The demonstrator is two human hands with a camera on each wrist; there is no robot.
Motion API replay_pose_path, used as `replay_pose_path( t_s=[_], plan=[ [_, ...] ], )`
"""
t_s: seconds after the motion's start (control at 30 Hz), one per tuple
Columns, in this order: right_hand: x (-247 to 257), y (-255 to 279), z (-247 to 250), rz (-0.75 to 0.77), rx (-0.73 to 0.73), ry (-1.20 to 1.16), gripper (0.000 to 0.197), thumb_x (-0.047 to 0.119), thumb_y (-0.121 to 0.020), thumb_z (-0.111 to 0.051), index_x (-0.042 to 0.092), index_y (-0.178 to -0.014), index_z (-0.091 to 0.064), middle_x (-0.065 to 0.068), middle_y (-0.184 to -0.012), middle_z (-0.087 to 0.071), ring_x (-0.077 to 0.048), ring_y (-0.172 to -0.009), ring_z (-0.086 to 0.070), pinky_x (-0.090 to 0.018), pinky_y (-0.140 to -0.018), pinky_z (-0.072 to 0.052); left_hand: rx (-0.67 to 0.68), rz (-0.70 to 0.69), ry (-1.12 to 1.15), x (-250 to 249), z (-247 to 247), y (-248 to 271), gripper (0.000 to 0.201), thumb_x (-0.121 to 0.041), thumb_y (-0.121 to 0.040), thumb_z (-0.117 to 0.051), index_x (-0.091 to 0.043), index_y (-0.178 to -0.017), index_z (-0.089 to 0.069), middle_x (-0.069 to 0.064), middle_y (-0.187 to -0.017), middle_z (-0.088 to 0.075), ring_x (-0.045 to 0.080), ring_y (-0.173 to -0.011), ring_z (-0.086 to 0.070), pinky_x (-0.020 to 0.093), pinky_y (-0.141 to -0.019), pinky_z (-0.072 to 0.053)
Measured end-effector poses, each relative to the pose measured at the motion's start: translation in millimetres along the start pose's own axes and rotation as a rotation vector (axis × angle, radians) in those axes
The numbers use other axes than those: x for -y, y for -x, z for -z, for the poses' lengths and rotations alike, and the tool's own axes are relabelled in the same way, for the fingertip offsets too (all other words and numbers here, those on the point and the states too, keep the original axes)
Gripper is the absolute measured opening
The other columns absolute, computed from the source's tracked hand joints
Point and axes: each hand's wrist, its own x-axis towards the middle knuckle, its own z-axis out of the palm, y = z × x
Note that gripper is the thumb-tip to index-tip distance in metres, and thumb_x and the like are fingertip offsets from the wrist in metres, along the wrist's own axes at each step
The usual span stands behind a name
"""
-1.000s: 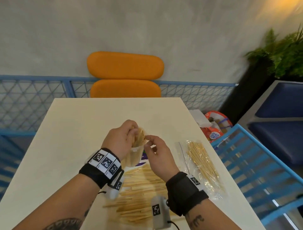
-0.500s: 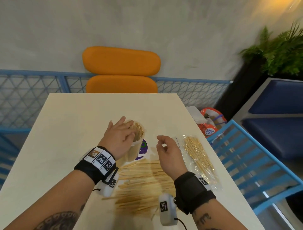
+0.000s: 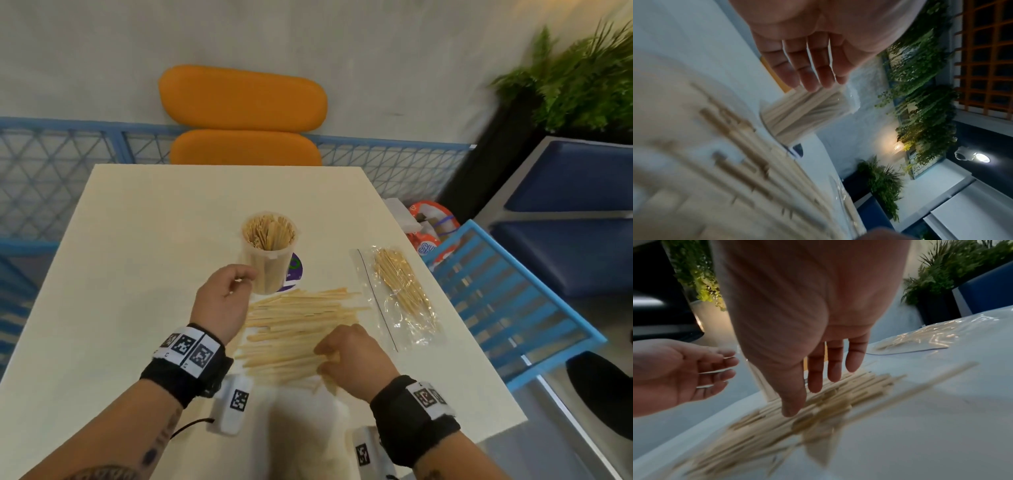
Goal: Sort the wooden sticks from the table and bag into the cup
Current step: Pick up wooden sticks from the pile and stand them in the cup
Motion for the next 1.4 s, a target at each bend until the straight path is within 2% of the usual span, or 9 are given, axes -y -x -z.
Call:
replay_pose_path(
  t_s=[0.2,0.37,0.6,0.8,0.97,1.1,1.23,1.33,1.4],
  plan=[
    [8,11,-20,0.024,-0.011,0.197,0.034,0.040,-0.087,-0.068,0.033,-0.120,-0.068,0.005,-0.117,-0.057,-0.021,-0.112,-0.046,-0.038,-0.092,-0.046,0.171,0.155,-0.047,23,-27,30,0.026,-0.014,-0.094,-0.054,-0.034,-0.089,-0.068,-0.007,-0.094,-0.070,0.017,-0.086,-0.066,0.027,-0.071,-0.048],
    [9,11,-26,0.024,-0.069,0.246,0.026,0.030,-0.098,-0.053,0.031,-0.118,-0.070,0.002,-0.115,-0.062,-0.023,-0.111,-0.050,-0.037,-0.089,-0.046,0.201,0.164,-0.059,28,-29,45,0.026,-0.012,-0.093,-0.055,-0.034,-0.088,-0.068,-0.009,-0.098,-0.070,0.016,-0.092,-0.066,0.034,-0.092,-0.051],
    [11,6,-16,-0.055,-0.115,0.200,0.026,0.030,-0.099,-0.049,0.029,-0.108,-0.073,0.004,-0.104,-0.065,-0.021,-0.102,-0.054,-0.036,-0.090,-0.048,0.059,0.149,0.056,20,4,49,0.029,-0.009,-0.094,-0.053,-0.033,-0.087,-0.069,-0.006,-0.093,-0.071,0.022,-0.080,-0.066,0.040,-0.076,-0.057],
    [22,8,13,-0.250,-0.267,-0.346,0.017,0.033,-0.095,-0.063,0.025,-0.099,-0.077,0.008,-0.090,-0.070,-0.011,-0.083,-0.063,-0.024,-0.074,-0.047,0.036,0.166,0.183,1,12,50,0.023,-0.011,-0.096,-0.053,-0.028,-0.093,-0.067,-0.001,-0.096,-0.072,0.020,-0.072,-0.060,0.040,-0.073,-0.054],
    [52,18,32,-0.148,-0.219,-0.747,0.015,0.022,-0.090,-0.072,0.009,-0.093,-0.079,0.010,-0.069,-0.067,0.003,-0.060,-0.058,-0.014,-0.066,-0.048,0.319,0.237,0.430,-28,-20,65,0.021,-0.029,-0.104,-0.049,-0.022,-0.109,-0.068,-0.003,-0.106,-0.075,0.015,-0.095,-0.071,0.035,-0.082,-0.058],
    [60,23,24,-0.102,-0.169,-0.811,0.013,0.014,-0.091,-0.071,0.005,-0.094,-0.079,0.013,-0.060,-0.064,0.005,-0.053,-0.052,-0.007,-0.057,-0.040,0.321,0.348,0.650,-41,-43,75,0.030,-0.026,-0.107,-0.042,-0.014,-0.096,-0.067,0.001,-0.102,-0.077,0.014,-0.091,-0.070,0.030,-0.073,-0.053],
    [35,25,11,-0.147,-0.203,-0.534,0.021,0.030,-0.090,-0.072,0.022,-0.109,-0.077,0.013,-0.100,-0.074,0.004,-0.085,-0.061,-0.004,-0.074,-0.042,0.209,0.491,0.825,-29,-44,66,0.028,-0.023,-0.108,-0.039,-0.011,-0.095,-0.060,0.007,-0.077,-0.065,0.021,-0.079,-0.065,0.035,-0.077,-0.051],
    [10,29,-1,-0.183,-0.089,-0.131,0.025,0.033,-0.085,-0.072,0.029,-0.109,-0.075,0.009,-0.110,-0.068,-0.012,-0.105,-0.056,-0.029,-0.093,-0.049,0.119,0.588,0.861,-15,-38,57,0.029,-0.024,-0.109,-0.038,-0.012,-0.094,-0.060,0.000,-0.065,-0.045,0.014,-0.058,-0.048,0.032,-0.068,-0.051],
    [-1,30,-11,-0.133,0.013,0.123,0.030,0.036,-0.084,-0.072,0.030,-0.113,-0.072,0.005,-0.114,-0.061,-0.019,-0.110,-0.049,-0.039,-0.093,-0.047,0.101,0.626,0.832,-4,-35,54,0.030,-0.024,-0.109,-0.036,-0.013,-0.094,-0.060,-0.001,-0.064,-0.040,0.010,-0.048,-0.034,0.028,-0.055,-0.038]
  ],
)
